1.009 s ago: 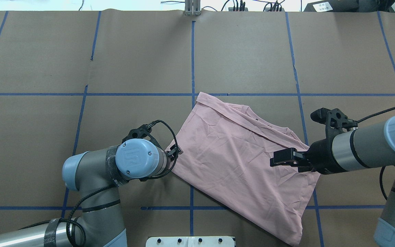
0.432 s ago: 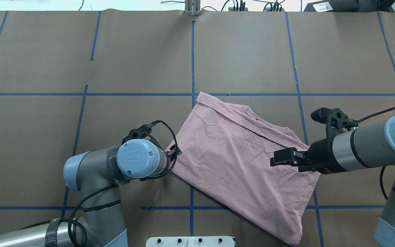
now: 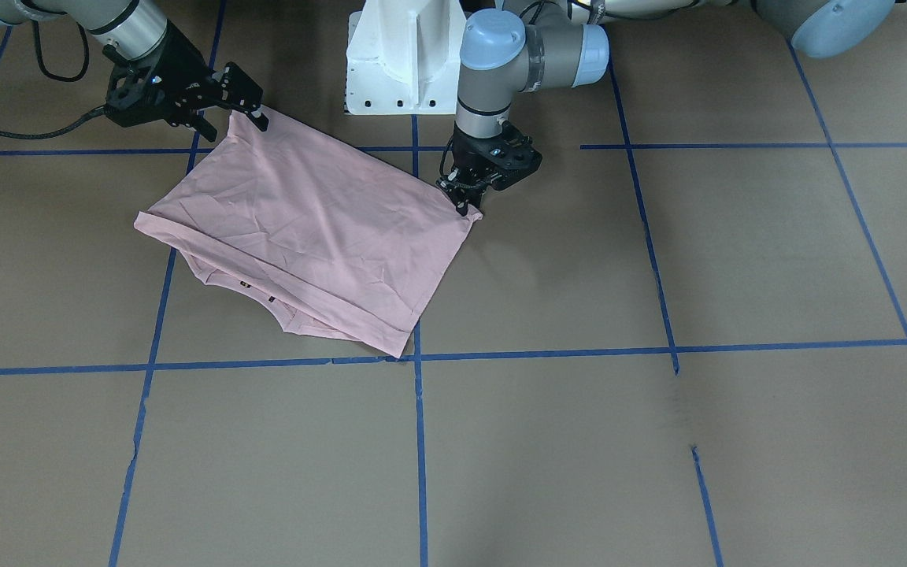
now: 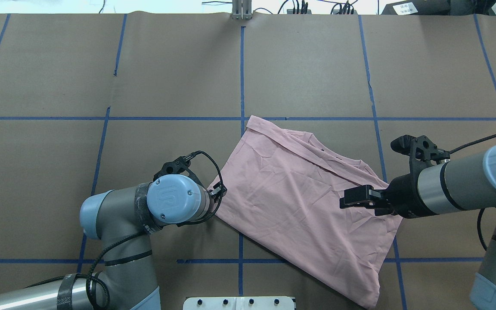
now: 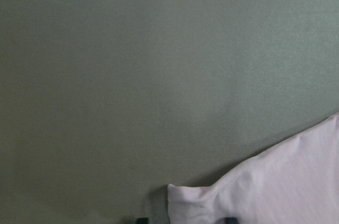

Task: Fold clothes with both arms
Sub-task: 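Grasp the corner with the left gripper and pull it away from the robot, then release the shirt and move the left gripper to its near corner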

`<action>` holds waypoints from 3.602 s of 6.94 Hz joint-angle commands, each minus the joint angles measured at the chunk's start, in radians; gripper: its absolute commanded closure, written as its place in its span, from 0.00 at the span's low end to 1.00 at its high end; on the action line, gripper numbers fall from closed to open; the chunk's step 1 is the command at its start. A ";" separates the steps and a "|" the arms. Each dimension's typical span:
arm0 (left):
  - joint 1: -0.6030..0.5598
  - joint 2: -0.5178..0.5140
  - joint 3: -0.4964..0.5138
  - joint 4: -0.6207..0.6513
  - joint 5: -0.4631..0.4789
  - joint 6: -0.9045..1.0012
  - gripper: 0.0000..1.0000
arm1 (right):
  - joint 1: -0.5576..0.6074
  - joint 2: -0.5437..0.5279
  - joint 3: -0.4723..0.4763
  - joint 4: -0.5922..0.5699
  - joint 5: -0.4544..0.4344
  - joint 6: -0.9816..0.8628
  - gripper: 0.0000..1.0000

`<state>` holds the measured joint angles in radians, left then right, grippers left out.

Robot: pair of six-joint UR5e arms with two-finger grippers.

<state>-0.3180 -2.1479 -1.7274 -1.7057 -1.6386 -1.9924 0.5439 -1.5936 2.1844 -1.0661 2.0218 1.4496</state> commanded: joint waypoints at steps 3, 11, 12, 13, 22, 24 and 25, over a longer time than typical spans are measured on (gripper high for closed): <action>-0.054 -0.001 -0.012 -0.006 -0.001 0.032 1.00 | 0.008 0.001 -0.002 0.000 0.000 0.000 0.00; -0.394 -0.308 0.659 -0.464 -0.003 0.407 1.00 | 0.014 0.037 -0.020 -0.002 -0.003 0.002 0.00; -0.395 -0.338 0.730 -0.544 -0.003 0.411 1.00 | 0.014 0.038 -0.020 -0.002 -0.005 0.002 0.00; -0.395 -0.345 0.759 -0.596 0.002 0.447 1.00 | 0.016 0.040 -0.021 -0.002 -0.005 0.003 0.00; -0.420 -0.103 0.183 -0.191 -0.130 0.439 0.00 | 0.034 0.050 -0.040 -0.014 -0.008 0.003 0.00; -0.293 0.017 -0.007 -0.074 -0.126 0.220 0.00 | 0.037 0.050 -0.044 -0.015 -0.008 0.003 0.00; -0.195 0.051 -0.064 -0.030 -0.091 0.092 0.00 | 0.039 0.049 -0.044 -0.015 -0.008 0.003 0.00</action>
<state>-0.6158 -2.1497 -1.7063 -1.7940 -1.7571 -1.7540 0.5812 -1.5434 2.1409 -1.0812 2.0141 1.4527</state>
